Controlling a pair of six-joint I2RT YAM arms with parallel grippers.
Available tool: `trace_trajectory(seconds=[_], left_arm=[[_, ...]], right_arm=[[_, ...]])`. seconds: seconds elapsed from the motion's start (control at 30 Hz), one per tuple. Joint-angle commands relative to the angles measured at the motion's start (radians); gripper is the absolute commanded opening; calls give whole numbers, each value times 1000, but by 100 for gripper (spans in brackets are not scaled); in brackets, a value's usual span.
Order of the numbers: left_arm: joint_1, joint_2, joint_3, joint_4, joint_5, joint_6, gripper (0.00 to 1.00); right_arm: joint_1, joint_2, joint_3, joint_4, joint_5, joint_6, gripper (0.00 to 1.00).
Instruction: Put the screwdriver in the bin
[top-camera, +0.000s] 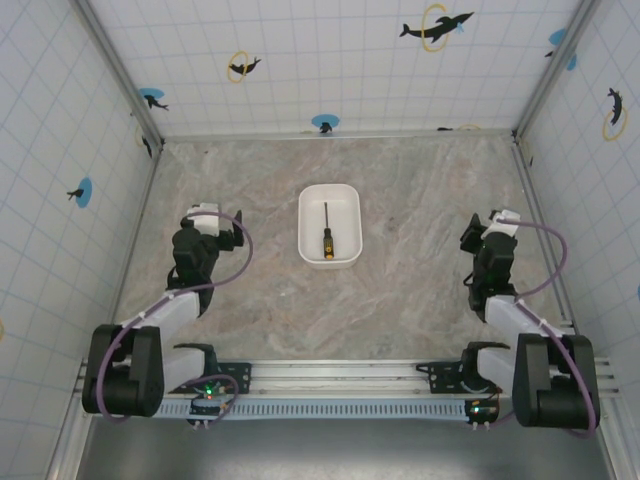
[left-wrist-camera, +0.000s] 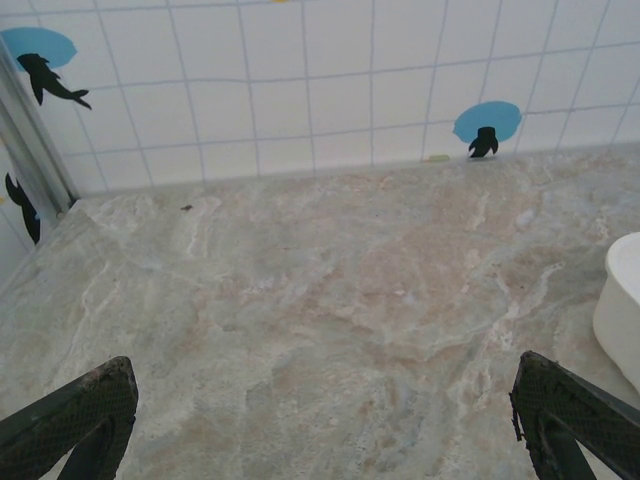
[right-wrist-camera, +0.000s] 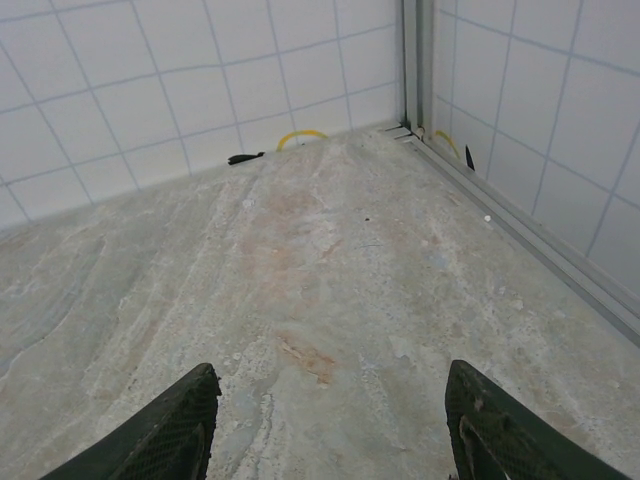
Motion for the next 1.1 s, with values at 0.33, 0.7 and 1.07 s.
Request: trace_trajectory(seconds=[0.33,0.7,1.07], left_arm=[[87,143,-32,203,47,-42,98],[102,195,-14,223,58,-35,97],[104,317,-40,387,-5,-43,97]], right_arm=[[-2,247,26,282,52,-46,62],[27,342,37,344,65,-73,62],[48,348,46,335,87,-90,62]])
